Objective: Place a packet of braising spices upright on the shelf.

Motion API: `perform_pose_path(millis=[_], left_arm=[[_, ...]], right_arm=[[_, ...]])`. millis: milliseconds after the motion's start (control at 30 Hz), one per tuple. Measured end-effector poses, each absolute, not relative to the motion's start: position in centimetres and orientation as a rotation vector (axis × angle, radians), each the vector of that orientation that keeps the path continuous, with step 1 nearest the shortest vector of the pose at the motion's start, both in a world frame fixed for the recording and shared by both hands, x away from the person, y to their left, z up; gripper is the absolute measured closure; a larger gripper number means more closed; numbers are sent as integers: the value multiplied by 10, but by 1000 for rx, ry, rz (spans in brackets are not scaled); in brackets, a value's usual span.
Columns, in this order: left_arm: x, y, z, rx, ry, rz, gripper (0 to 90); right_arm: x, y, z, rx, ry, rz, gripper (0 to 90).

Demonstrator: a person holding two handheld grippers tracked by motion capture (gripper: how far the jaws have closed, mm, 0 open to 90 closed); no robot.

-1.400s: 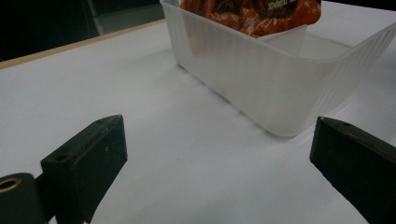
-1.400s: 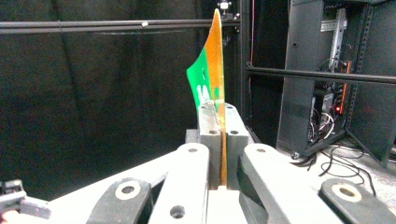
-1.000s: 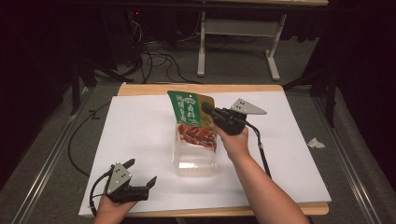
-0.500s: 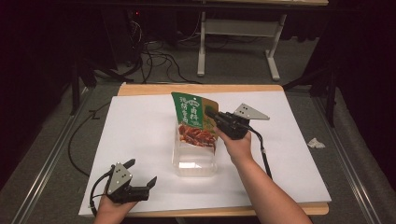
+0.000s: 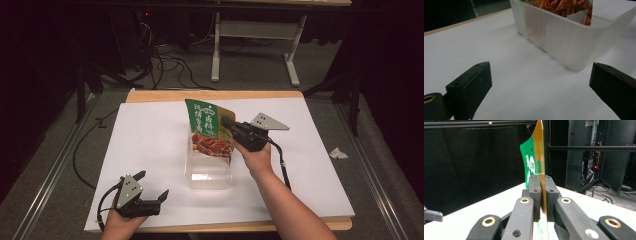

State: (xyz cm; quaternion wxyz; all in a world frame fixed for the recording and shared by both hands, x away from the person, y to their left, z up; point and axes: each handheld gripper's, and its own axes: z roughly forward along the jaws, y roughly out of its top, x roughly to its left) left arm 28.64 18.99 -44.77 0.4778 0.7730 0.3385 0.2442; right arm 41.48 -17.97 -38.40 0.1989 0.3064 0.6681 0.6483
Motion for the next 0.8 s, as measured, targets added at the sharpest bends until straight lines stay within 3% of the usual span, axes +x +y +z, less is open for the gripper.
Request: perform_pose_path(millis=[800], left_arm=[[287, 188, -449, 1899, 817, 589, 50]], right_arm=[[415, -184, -383, 886, 1958, 1696, 306]])
